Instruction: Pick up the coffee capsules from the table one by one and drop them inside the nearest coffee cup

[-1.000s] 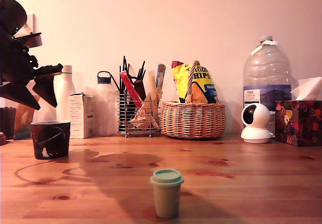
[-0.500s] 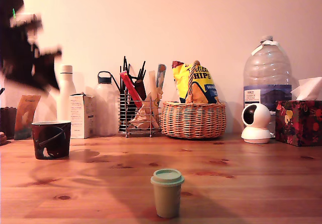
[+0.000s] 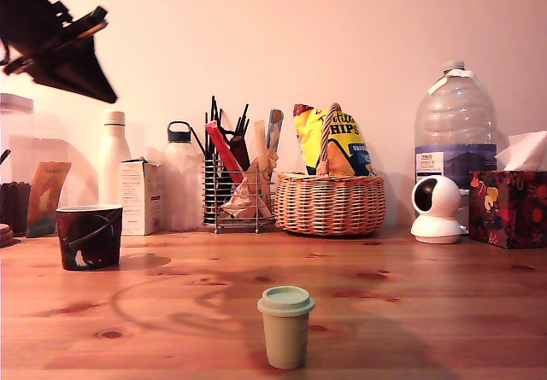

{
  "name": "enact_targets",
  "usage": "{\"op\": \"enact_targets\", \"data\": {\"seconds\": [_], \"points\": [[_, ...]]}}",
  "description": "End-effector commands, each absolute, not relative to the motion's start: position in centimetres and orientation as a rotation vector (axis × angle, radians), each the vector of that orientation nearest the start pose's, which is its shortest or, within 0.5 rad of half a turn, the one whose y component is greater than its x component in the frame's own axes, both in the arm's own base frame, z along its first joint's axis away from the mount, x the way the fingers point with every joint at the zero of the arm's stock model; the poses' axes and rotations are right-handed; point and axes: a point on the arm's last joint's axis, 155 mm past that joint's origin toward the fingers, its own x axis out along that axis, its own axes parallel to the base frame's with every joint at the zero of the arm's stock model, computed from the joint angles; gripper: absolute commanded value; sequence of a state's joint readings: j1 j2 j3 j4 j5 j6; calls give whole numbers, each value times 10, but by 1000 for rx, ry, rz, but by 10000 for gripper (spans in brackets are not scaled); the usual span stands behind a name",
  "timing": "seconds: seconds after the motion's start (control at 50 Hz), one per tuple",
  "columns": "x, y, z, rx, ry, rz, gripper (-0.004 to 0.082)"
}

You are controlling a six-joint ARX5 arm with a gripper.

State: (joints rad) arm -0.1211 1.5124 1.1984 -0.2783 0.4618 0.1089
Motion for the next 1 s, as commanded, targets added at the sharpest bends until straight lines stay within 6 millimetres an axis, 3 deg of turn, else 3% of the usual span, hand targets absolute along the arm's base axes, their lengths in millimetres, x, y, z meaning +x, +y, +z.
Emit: {"op": "enact_targets", "data": {"seconds": [0.0, 0.2, 0.42, 0.98], "points": [[421, -142, 215, 9, 553, -620, -19], [391, -162, 199, 23, 515, -686, -19], [346, -189, 185, -9, 442, -880, -19], [273, -195, 114, -41, 446, -968, -19]]}}
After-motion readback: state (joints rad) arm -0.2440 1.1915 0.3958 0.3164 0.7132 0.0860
